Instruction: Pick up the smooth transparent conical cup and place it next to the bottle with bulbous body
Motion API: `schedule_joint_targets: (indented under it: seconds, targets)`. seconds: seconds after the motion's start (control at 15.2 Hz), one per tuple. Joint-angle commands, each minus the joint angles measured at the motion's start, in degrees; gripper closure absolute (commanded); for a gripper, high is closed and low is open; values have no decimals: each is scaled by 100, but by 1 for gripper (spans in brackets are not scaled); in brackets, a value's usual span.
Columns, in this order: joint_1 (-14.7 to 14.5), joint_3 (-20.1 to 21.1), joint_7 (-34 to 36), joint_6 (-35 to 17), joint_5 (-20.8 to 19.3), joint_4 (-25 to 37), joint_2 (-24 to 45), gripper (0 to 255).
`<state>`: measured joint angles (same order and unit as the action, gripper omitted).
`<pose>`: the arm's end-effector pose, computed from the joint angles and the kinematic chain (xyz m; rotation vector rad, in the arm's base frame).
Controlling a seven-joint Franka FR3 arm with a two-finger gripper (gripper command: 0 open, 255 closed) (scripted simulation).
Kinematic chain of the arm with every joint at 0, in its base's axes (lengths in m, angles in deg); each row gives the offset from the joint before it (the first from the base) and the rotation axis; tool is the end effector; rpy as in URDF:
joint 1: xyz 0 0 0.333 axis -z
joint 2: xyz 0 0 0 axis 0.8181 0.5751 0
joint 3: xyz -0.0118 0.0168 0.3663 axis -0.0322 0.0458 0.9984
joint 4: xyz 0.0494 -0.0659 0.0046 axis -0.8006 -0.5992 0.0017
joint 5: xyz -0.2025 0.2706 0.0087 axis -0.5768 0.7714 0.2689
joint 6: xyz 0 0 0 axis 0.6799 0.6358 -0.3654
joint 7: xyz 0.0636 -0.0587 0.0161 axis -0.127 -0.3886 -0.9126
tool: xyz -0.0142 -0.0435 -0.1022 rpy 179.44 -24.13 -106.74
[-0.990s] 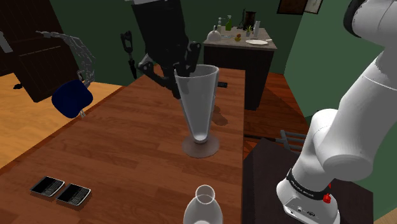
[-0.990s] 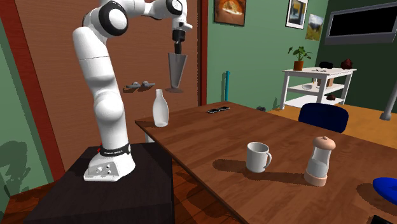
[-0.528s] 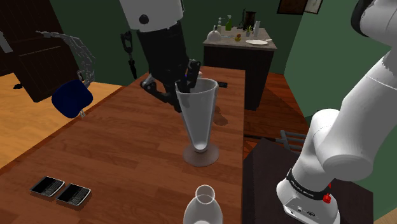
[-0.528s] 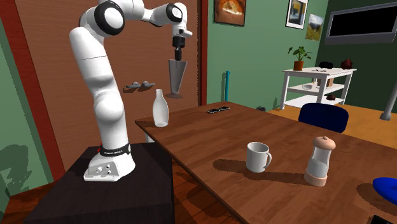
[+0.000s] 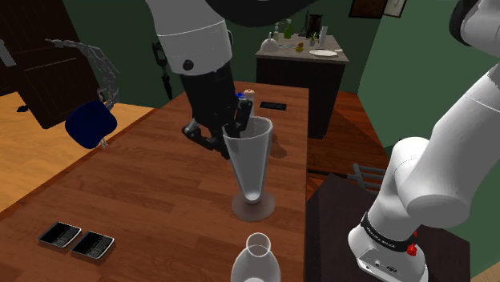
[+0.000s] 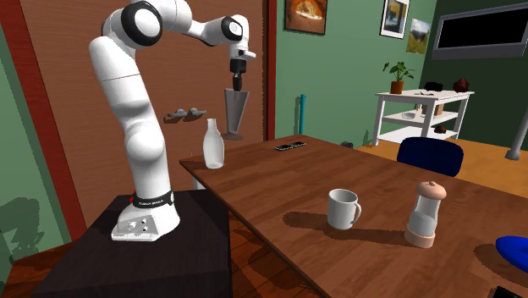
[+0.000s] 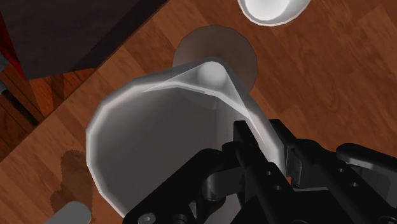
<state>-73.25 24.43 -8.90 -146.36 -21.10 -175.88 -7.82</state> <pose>0.2810 0.3112 0.6364 2.9524 -0.2467 -0.1028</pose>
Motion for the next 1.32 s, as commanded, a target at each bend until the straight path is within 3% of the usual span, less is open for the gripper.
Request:
schedule_joint_targets:
  seconds: [0.0,1.25]
  targets:
    - [-3,5,4,-166,2,-163,-3,255]
    - [-39,74,83,-1627,9,-1574,55,255]
